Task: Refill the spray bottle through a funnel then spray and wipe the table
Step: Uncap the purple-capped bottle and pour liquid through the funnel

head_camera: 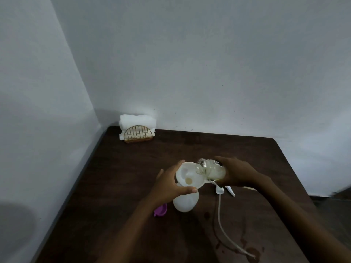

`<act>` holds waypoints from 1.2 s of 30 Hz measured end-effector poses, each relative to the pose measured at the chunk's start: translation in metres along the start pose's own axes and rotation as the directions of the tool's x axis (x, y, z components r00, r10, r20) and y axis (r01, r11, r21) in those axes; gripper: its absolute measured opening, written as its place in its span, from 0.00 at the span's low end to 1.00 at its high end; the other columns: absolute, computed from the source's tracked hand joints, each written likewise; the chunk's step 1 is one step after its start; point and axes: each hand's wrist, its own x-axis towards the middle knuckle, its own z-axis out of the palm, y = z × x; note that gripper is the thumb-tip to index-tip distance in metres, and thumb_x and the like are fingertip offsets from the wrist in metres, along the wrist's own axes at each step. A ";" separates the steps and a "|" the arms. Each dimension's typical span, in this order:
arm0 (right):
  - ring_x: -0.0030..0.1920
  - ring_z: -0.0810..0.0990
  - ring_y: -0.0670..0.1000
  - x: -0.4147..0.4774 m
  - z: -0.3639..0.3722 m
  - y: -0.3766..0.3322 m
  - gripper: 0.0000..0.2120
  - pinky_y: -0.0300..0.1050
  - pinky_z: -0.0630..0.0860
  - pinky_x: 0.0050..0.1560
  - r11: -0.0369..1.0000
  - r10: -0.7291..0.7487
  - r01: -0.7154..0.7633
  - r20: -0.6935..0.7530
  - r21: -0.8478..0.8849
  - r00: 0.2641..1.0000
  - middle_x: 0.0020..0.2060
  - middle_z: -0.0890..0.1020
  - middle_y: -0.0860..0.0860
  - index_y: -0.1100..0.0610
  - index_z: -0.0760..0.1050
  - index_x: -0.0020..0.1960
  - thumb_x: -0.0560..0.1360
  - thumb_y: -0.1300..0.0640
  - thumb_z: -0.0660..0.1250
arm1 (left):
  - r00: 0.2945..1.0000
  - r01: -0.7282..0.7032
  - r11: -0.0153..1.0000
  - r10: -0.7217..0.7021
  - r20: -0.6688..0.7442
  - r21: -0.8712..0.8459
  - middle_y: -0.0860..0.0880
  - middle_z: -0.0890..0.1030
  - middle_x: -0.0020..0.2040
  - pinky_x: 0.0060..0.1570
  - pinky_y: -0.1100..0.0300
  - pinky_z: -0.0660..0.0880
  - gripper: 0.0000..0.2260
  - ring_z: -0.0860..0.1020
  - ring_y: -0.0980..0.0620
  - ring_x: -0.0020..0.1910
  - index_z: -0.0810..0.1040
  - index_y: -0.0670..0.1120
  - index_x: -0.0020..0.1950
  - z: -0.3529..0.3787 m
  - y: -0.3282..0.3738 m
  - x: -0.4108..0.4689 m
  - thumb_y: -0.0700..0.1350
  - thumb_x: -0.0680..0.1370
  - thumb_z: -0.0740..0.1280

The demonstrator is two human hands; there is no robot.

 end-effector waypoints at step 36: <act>0.45 0.75 0.48 -0.004 -0.006 -0.003 0.26 0.43 0.71 0.40 0.999 0.010 -0.009 0.037 -0.037 0.999 0.49 0.79 0.45 0.47 0.70 0.59 0.63 0.48 0.72 | 1.000 -0.002 1.000 0.002 0.011 -0.003 0.56 0.69 0.69 0.72 0.39 0.49 0.48 0.66 0.57 0.69 0.57 0.54 0.73 0.000 0.000 0.000 0.71 0.58 0.66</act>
